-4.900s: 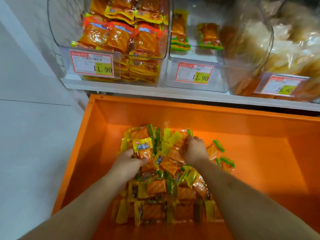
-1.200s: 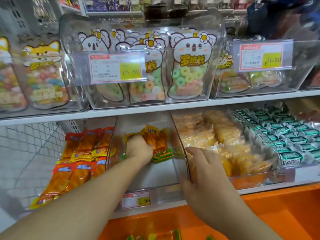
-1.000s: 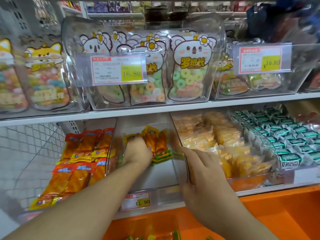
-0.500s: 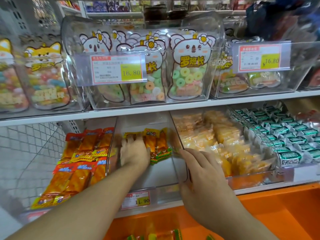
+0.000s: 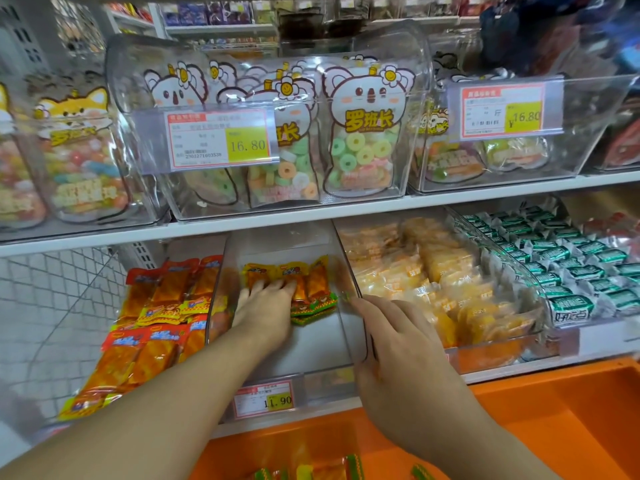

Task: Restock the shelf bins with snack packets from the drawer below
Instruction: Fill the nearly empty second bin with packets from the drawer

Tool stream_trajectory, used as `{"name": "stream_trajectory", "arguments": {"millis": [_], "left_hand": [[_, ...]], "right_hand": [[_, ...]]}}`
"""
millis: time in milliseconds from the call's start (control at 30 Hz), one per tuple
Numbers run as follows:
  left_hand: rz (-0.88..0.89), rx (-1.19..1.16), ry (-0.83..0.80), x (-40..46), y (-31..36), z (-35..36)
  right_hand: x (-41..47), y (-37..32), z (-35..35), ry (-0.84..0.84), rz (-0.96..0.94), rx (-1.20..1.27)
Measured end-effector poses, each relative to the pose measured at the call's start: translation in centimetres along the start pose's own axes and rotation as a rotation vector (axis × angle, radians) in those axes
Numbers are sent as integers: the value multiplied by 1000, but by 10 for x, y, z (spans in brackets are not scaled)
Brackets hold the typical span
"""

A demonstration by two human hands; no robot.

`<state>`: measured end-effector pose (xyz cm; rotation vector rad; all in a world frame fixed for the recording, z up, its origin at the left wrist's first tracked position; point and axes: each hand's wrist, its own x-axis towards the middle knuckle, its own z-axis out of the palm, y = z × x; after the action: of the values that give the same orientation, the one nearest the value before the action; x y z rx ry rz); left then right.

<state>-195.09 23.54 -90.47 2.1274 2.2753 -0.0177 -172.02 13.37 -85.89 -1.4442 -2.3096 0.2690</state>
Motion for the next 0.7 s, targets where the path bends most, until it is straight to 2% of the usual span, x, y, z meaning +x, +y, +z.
{"name": "stream_trajectory", "arguments": {"millis": [133, 300, 533, 700], "left_hand": [[-6, 29, 81, 0, 2, 0], [-22, -69, 119, 2, 4, 6], [-28, -76, 91, 0, 2, 9], [-64, 12, 45, -1, -1, 9]], "right_hand": [[0, 0, 0, 11, -3, -5], [0, -1, -1, 12, -1, 5], [0, -2, -2, 5, -3, -1], [-2, 0, -3, -3, -6, -13]]}}
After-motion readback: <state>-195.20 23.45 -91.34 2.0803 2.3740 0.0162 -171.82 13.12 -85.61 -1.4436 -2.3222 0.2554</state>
